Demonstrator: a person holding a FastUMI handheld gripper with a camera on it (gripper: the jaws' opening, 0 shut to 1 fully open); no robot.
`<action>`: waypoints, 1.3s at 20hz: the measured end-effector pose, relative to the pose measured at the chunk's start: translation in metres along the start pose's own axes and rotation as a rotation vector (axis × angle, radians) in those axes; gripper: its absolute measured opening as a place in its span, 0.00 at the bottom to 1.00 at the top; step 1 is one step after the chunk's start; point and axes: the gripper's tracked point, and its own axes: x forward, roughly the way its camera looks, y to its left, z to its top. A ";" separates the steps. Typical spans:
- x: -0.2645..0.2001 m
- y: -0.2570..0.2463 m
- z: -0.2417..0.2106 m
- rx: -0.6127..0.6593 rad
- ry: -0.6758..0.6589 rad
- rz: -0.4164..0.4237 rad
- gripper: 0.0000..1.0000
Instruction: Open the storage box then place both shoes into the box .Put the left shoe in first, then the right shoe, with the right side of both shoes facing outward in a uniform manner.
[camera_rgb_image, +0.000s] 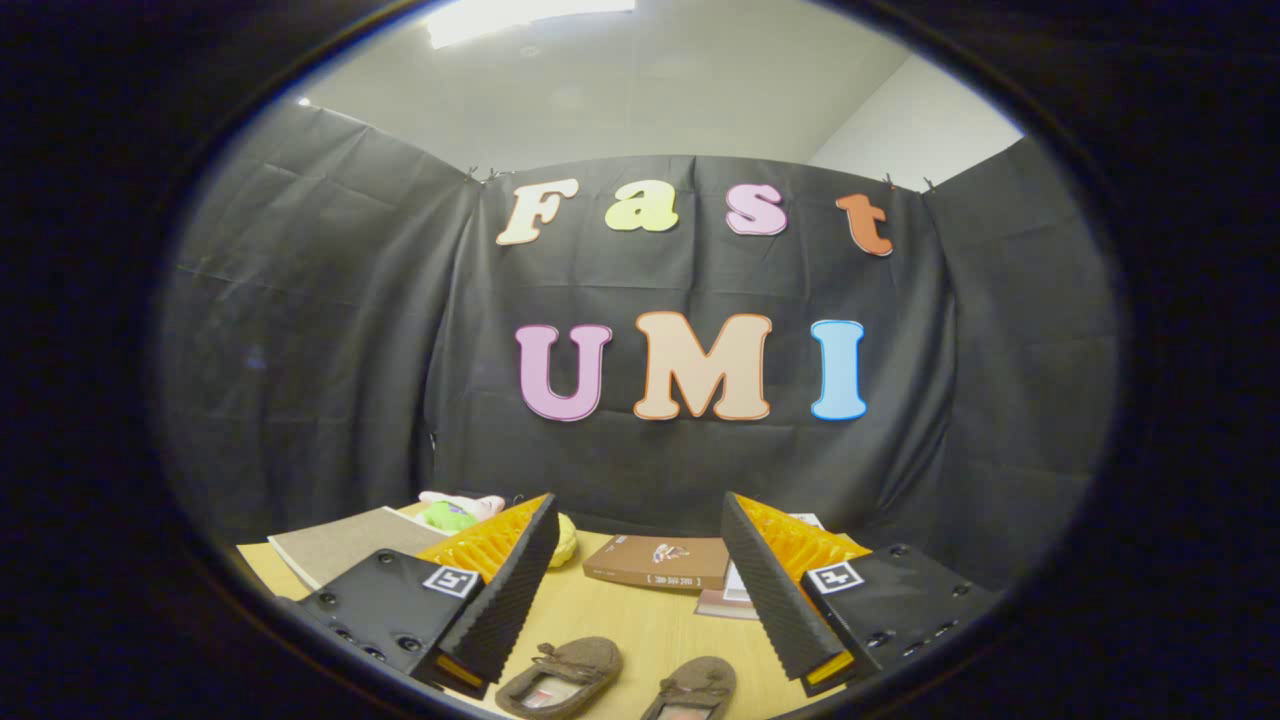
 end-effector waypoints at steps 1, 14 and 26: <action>0.001 0.002 -0.001 0.007 0.004 0.007 1.00; 0.015 0.060 -0.047 0.262 0.100 0.225 1.00; 0.018 0.134 -0.128 0.454 0.342 0.443 1.00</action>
